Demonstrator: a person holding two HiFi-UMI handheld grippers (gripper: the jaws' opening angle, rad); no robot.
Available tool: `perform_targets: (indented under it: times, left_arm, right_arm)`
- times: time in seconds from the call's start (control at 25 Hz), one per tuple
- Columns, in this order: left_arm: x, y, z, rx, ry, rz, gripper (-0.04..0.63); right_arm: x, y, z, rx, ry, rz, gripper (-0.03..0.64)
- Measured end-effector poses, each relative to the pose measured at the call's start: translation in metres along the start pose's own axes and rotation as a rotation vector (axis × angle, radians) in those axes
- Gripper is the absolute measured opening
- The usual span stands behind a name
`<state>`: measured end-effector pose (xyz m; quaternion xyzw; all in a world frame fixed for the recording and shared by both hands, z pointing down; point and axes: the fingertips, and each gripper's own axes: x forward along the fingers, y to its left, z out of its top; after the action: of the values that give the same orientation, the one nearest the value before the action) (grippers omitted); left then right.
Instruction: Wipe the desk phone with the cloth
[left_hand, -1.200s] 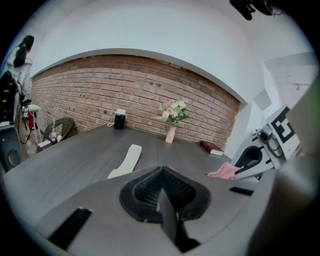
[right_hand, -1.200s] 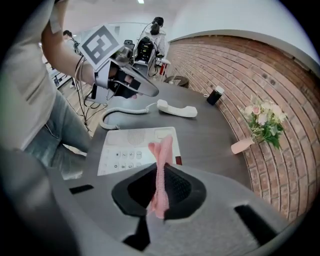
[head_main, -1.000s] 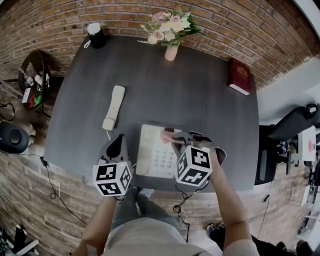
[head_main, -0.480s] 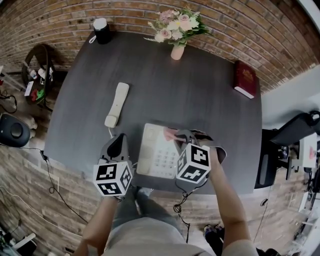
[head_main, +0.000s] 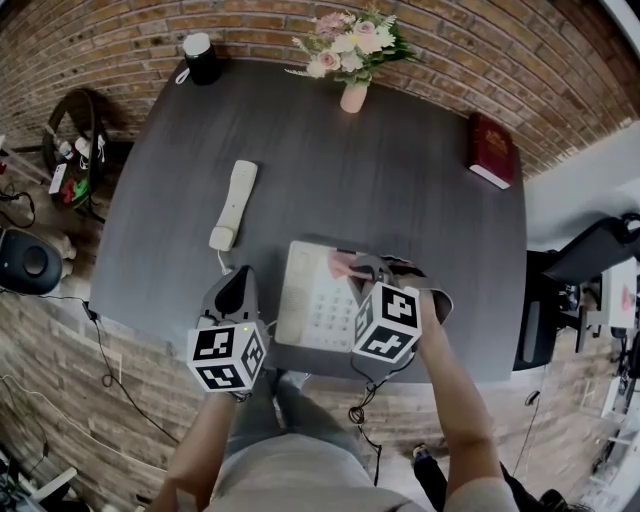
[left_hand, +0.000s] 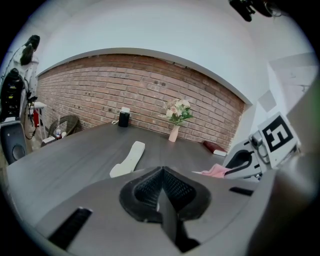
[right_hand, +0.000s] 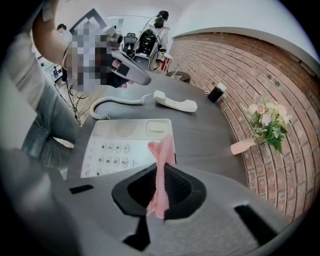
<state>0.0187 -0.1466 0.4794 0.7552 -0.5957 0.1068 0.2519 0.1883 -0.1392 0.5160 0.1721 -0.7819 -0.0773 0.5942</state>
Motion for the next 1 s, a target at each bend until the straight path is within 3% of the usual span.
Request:
perform_targets:
  times: [1.0]
  left_arm:
    - [-0.012,-0.004,-0.015,0.007,0.019,-0.023,0.003]
  right_arm:
    - [-0.002,0.033,-0.004,0.036,0.008,0.049,0.021]
